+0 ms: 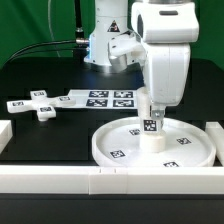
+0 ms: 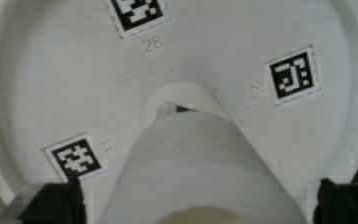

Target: Assemble round table

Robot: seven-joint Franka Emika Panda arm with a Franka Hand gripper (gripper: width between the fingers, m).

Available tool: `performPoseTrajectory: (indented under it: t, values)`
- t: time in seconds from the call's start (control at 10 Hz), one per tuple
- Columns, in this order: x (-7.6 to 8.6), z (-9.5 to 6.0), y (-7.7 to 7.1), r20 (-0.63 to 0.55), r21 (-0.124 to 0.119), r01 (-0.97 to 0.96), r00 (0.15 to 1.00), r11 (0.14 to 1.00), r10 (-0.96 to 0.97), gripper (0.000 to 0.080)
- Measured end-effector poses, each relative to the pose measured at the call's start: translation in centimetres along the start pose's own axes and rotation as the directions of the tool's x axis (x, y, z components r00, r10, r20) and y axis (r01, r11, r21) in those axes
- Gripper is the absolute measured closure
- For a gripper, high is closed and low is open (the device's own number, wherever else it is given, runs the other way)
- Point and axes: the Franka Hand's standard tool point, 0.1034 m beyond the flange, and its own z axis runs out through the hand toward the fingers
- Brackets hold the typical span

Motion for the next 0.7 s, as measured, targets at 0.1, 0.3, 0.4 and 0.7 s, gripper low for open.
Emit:
performPoseTrajectory:
  t: [0.1, 0.3, 0.4, 0.7]
  values:
    - [-0.05, 0.09, -0.03, 0.0, 0.002, -0.004, 1.0, 1.0, 0.004, 0.0276]
    - [-0.13, 0.14, -0.04, 0.0, 0.002, -0.006, 1.0, 1.0, 0.006, 0.0396]
    - [-0.13, 0.14, -0.04, 0.0, 0.002, -0.006, 1.0, 1.0, 0.006, 0.0393]
    - [-0.17, 0.12, -0.07, -0.002, 0.003, -0.05, 0.999, 0.999, 0.05, 0.0393]
